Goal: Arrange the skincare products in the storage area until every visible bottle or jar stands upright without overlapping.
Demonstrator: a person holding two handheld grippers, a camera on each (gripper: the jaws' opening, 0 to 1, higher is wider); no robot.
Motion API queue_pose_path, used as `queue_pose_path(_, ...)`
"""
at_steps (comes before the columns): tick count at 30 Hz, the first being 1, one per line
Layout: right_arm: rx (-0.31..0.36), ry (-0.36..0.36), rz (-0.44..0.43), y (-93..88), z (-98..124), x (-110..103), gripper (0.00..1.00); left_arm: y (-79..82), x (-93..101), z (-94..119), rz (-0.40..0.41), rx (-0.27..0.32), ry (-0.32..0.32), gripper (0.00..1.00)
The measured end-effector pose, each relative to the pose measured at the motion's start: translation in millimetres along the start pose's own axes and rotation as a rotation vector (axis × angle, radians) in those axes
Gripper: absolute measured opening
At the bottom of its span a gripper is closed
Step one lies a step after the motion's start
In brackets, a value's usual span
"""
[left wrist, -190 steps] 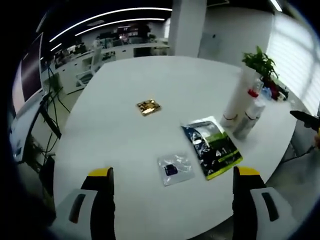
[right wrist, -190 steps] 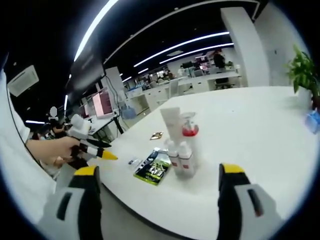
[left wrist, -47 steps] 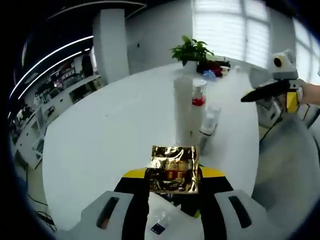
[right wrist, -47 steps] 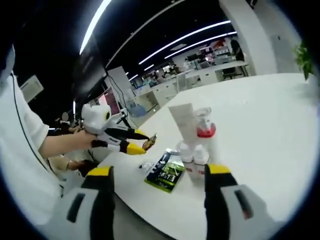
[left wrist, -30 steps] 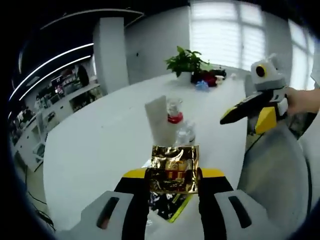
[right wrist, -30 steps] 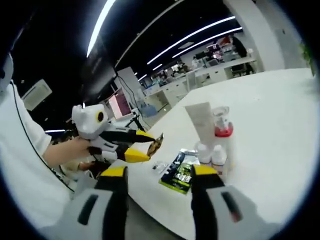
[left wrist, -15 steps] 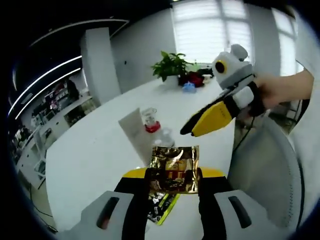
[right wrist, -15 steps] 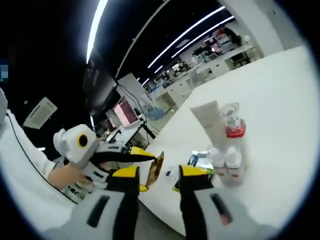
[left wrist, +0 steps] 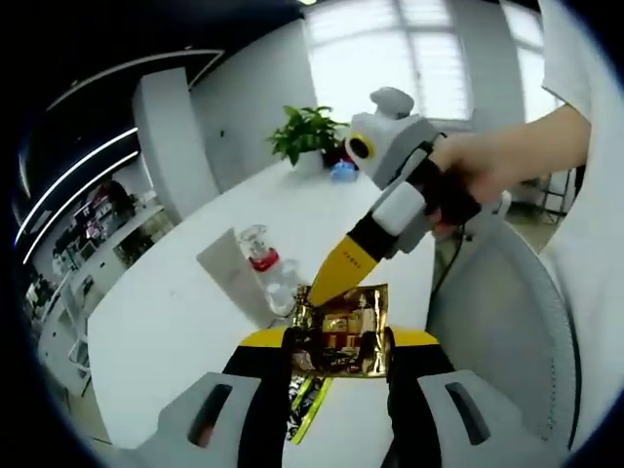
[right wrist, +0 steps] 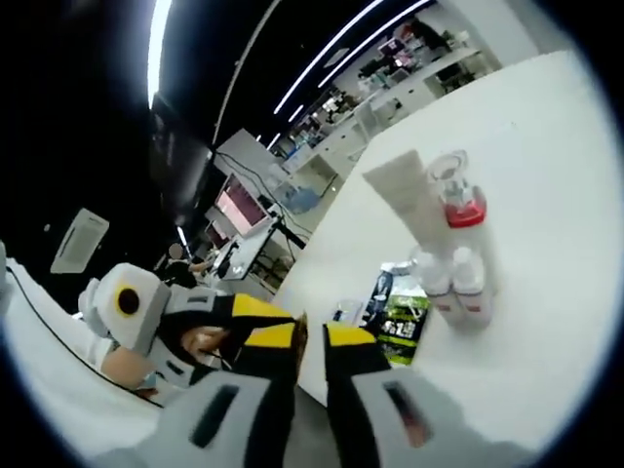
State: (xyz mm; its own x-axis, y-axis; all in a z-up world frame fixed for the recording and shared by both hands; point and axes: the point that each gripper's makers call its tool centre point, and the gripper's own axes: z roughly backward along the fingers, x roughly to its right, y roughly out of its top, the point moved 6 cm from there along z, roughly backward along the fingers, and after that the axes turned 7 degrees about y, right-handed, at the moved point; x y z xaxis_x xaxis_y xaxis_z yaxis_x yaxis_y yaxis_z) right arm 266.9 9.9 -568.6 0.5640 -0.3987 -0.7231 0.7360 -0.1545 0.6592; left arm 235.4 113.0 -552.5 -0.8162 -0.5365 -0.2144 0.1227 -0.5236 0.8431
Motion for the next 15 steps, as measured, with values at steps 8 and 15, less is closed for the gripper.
queue_pose_path(8, 0.005, 0.028, -0.036, -2.5, 3.3, -5.1, 0.01, -1.1, 4.1, 0.4, -0.003, -0.002, -0.01, 0.35)
queue_pose_path(15, 0.058, 0.039, -0.046, 1.6, 8.5, -6.3, 0.01, 2.1, 0.3, 0.1, 0.048, 0.024, 0.008, 0.39)
